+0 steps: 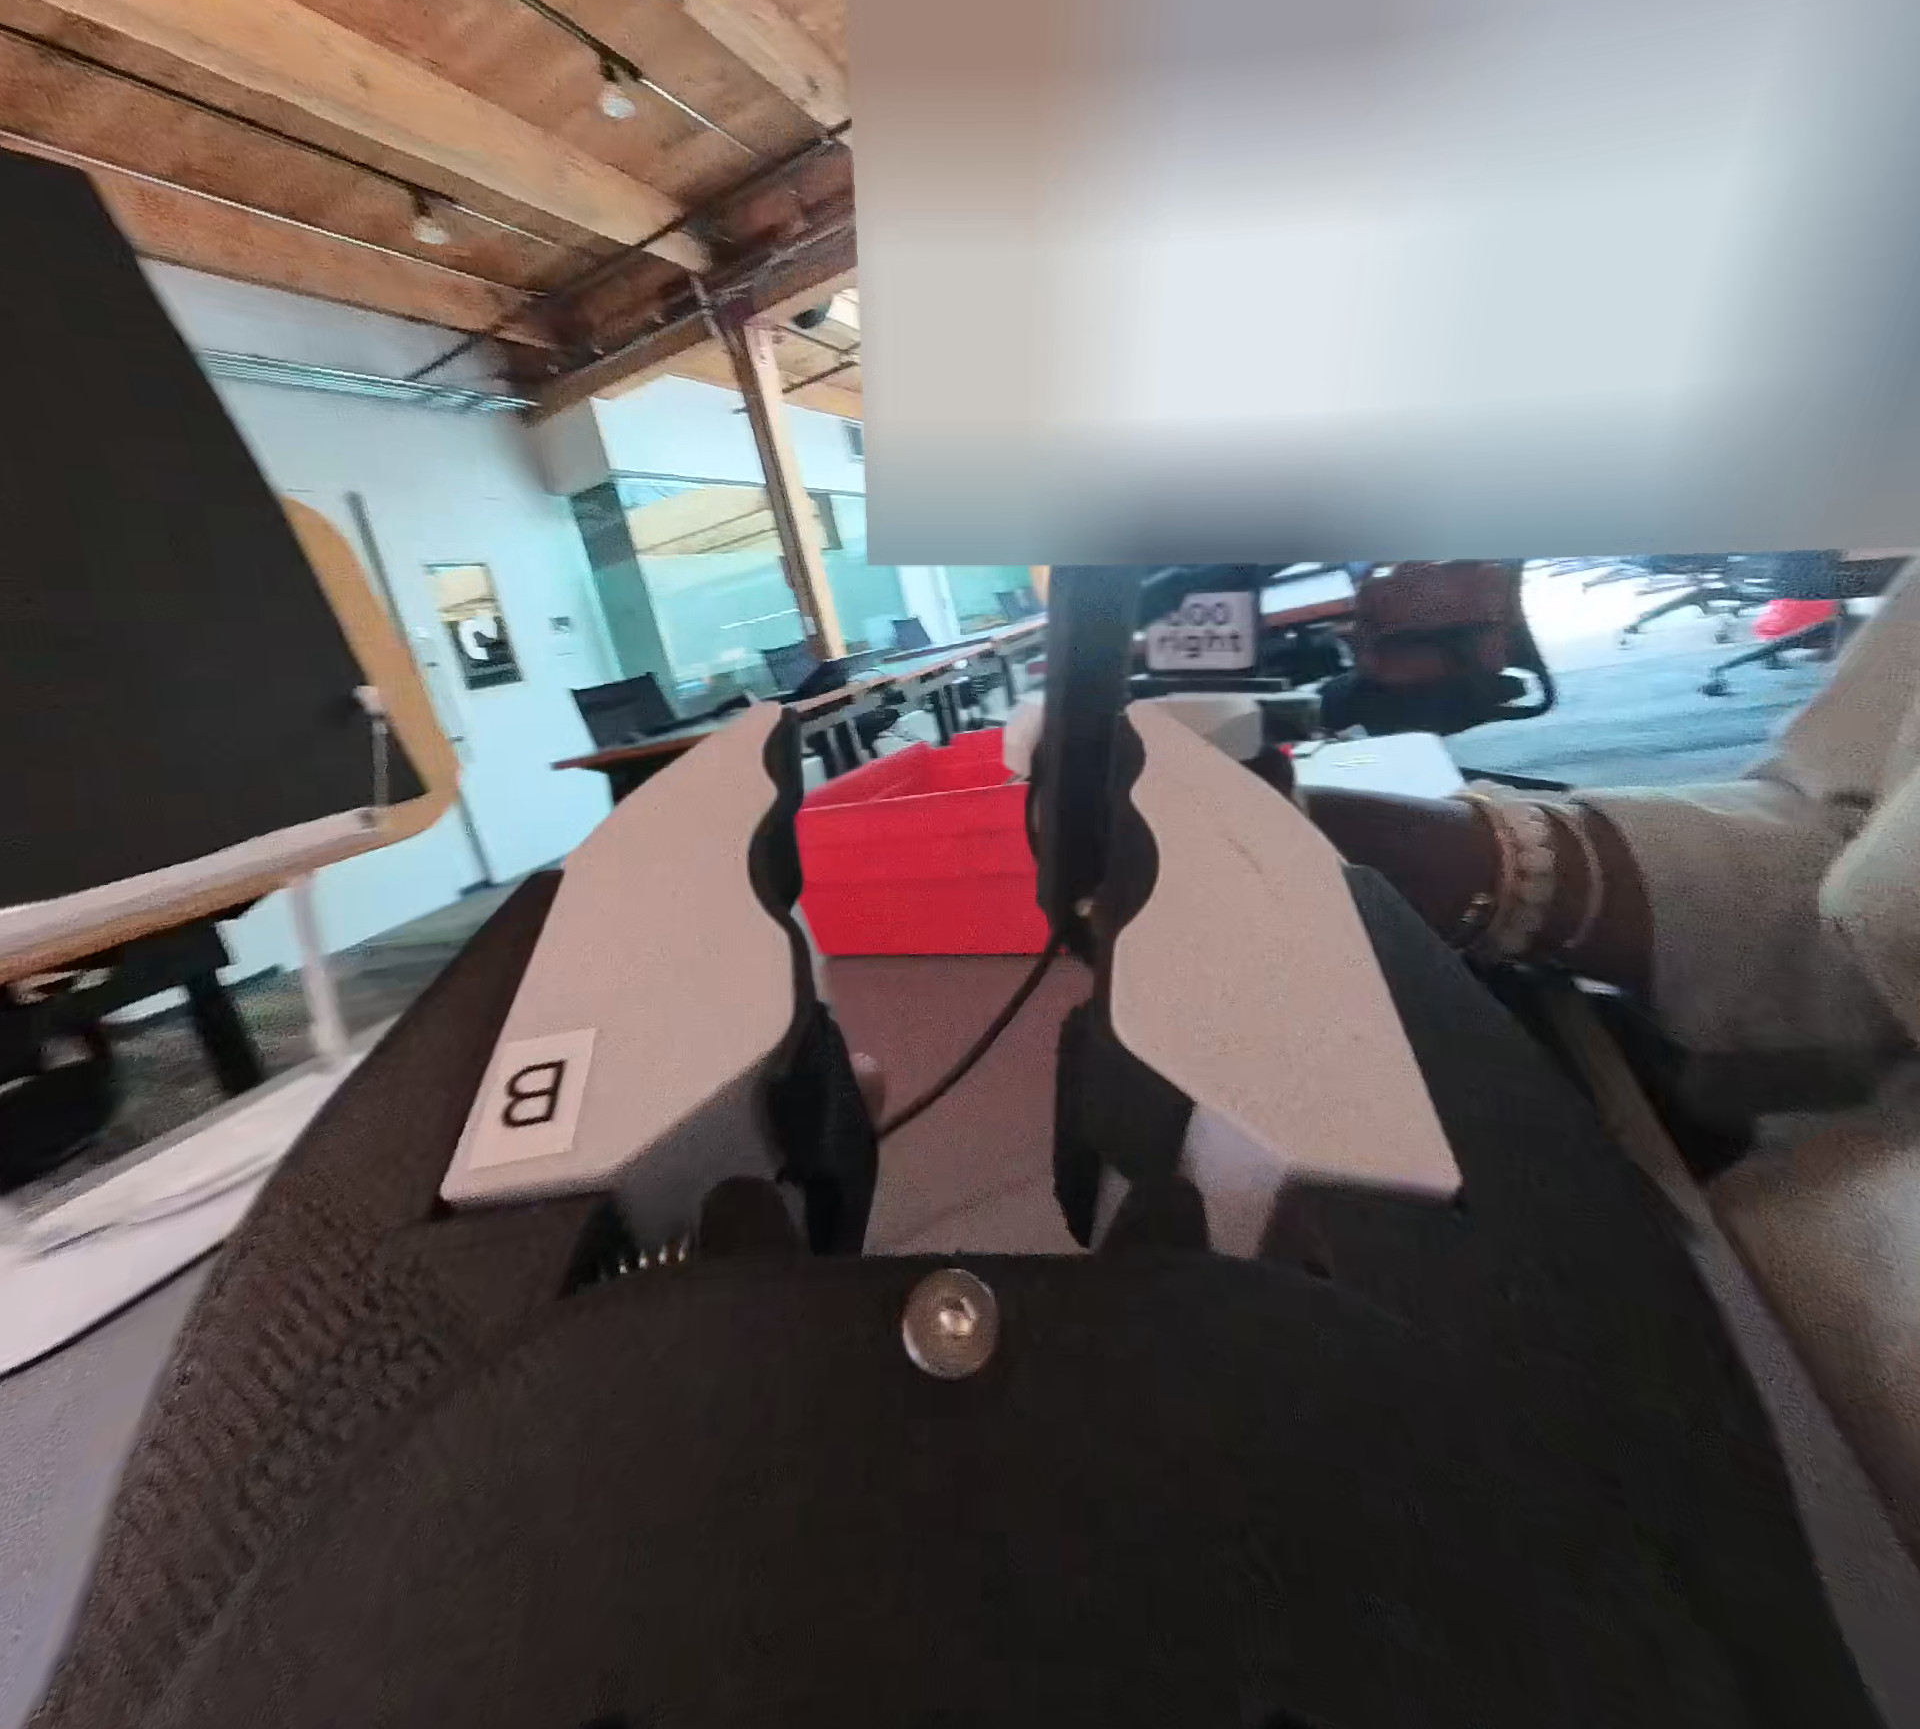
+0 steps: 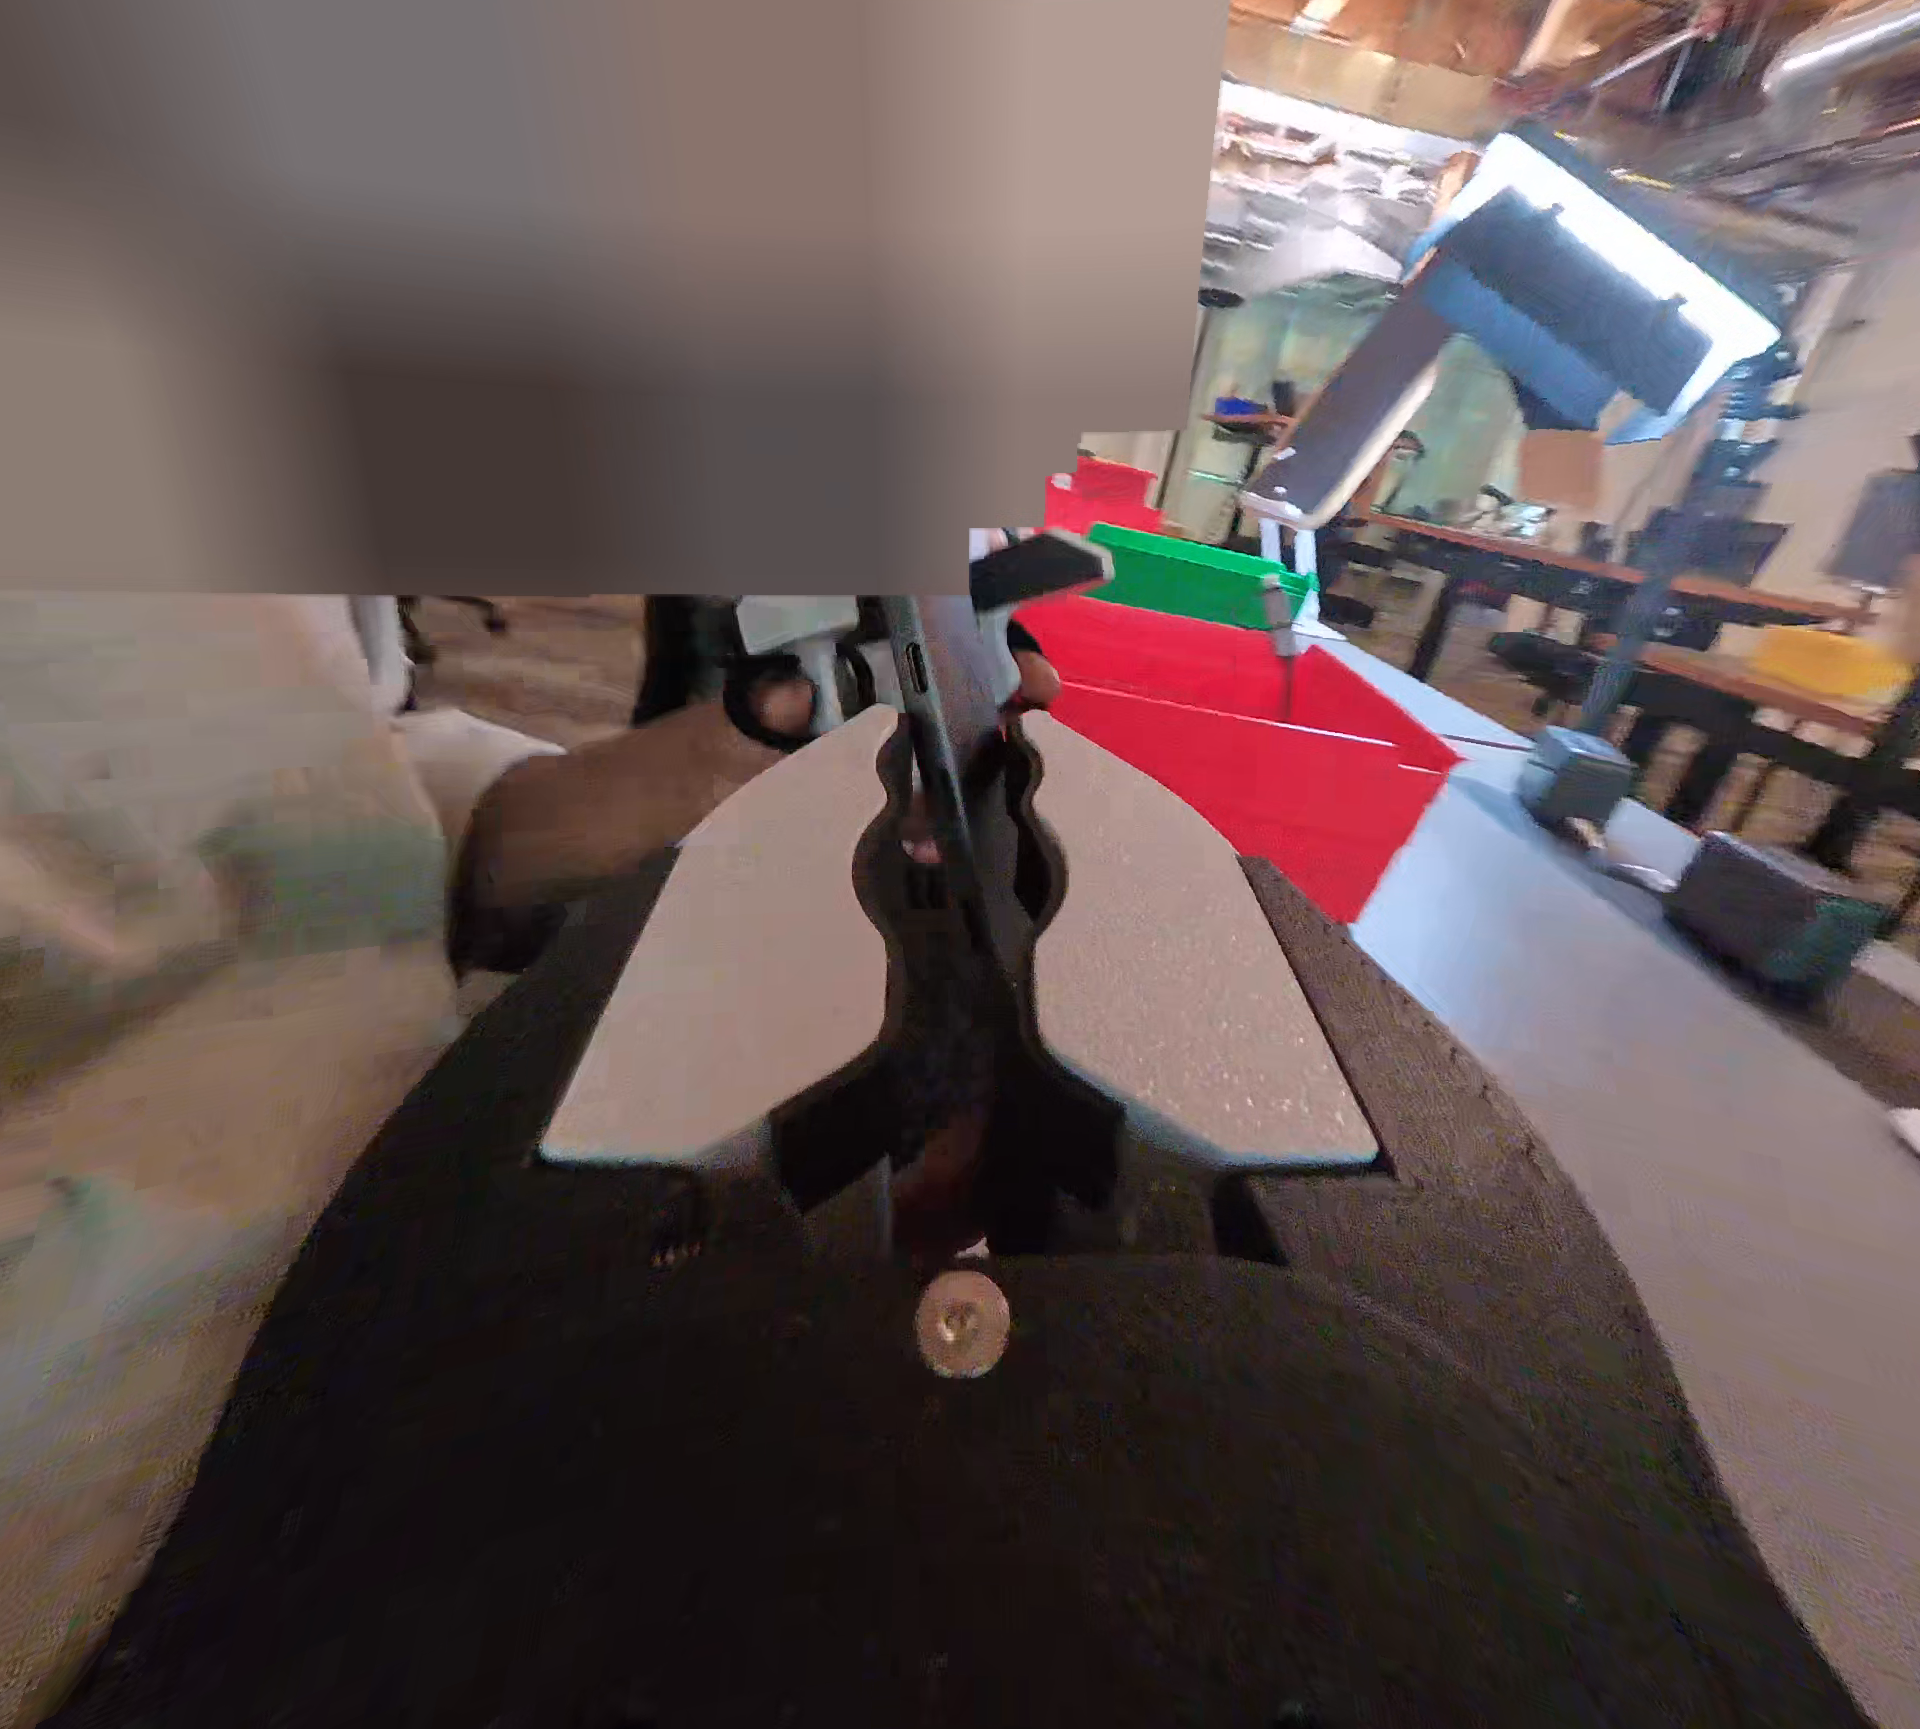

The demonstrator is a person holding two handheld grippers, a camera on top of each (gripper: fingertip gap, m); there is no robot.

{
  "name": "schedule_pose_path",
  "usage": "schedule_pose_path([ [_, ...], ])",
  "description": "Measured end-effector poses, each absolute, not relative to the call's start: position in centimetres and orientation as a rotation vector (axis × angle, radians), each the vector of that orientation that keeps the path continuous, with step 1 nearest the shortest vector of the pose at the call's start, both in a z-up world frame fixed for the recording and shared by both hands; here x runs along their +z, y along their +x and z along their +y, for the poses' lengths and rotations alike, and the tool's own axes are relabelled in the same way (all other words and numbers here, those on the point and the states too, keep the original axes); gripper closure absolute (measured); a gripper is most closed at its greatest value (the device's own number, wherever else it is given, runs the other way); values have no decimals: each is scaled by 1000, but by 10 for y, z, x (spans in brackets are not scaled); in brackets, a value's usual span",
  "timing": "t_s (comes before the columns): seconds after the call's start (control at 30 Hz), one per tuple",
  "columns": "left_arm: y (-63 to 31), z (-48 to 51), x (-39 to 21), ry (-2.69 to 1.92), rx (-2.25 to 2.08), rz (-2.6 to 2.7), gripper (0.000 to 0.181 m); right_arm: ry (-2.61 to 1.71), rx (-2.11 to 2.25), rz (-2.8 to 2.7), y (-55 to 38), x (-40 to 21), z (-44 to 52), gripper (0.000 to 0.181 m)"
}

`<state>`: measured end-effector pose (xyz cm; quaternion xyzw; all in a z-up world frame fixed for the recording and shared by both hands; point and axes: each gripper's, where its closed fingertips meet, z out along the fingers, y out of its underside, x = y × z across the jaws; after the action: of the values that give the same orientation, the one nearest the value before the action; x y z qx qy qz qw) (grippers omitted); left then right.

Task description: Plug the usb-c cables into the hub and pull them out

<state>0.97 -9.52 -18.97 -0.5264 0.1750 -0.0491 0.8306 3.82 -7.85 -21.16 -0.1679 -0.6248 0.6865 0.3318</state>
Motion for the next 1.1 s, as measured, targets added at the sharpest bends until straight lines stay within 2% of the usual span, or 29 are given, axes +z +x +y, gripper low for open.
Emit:
schedule_pose_path([
  [0.13,54,-91,-192,-1088,-349,494,134,-513,2005,-1655,40,-212,-91,166],
  [0.33,53,-77,-199,-1149,-247,465,148,-610,2169,-1699,37,-217,-105,166],
  [0.53,13,-70,-191,-1183,-121,130,144,-787,2000,-1409,11,-208,-84,170],
  [0.7,10,-61,-196,-1281,-19,84,137,-811,1804,-1358,4,-213,-86,171],
  [0.87,9,-58,-198,-1310,26,44,144,-778,1584,-1349,-1,-216,-91,173],
  [0.97,11,-61,-199,-1311,77,92,159,-746,1505,-1351,-1,-219,-98,172],
  [1.1,10,-63,-203,-1370,161,143,159,-756,1460,-1368,-2,-222,-100,172],
])
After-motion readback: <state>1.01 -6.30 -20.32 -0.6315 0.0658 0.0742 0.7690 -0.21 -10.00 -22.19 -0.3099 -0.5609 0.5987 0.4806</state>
